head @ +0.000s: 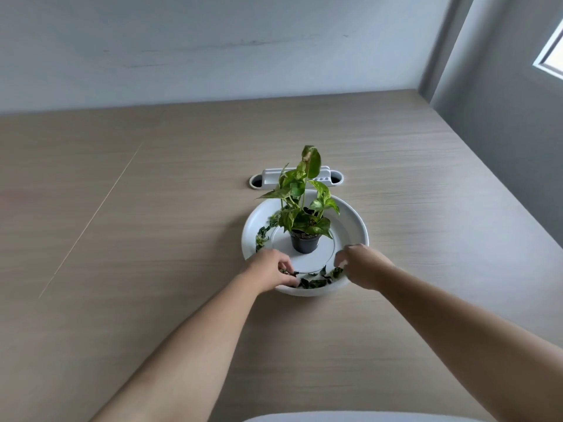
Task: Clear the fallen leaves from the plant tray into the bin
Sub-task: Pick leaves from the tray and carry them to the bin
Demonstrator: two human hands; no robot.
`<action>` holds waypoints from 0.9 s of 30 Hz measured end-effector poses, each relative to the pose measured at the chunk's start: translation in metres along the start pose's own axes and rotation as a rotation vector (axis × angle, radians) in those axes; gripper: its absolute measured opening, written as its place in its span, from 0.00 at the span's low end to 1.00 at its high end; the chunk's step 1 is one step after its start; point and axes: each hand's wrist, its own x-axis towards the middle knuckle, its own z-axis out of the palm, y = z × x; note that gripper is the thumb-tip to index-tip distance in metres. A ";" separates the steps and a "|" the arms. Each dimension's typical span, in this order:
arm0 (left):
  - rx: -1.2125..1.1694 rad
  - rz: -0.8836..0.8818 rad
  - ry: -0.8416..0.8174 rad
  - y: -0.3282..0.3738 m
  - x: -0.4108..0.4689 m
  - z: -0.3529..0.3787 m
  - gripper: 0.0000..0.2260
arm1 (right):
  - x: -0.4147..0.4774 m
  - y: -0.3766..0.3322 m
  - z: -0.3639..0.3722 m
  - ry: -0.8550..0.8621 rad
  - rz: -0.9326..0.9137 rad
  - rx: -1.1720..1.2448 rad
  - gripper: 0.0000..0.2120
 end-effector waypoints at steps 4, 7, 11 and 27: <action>0.199 -0.015 -0.016 -0.001 0.008 0.001 0.22 | 0.013 -0.020 0.016 0.005 -0.038 0.012 0.13; 0.225 -0.033 -0.013 0.001 0.013 0.012 0.22 | 0.024 -0.027 0.029 -0.016 -0.007 0.007 0.19; 0.209 -0.017 0.031 0.003 0.017 0.017 0.14 | 0.031 -0.033 0.039 0.004 0.013 -0.018 0.20; -0.219 -0.043 0.158 -0.007 0.016 0.006 0.04 | 0.036 -0.034 0.024 0.011 0.094 0.339 0.10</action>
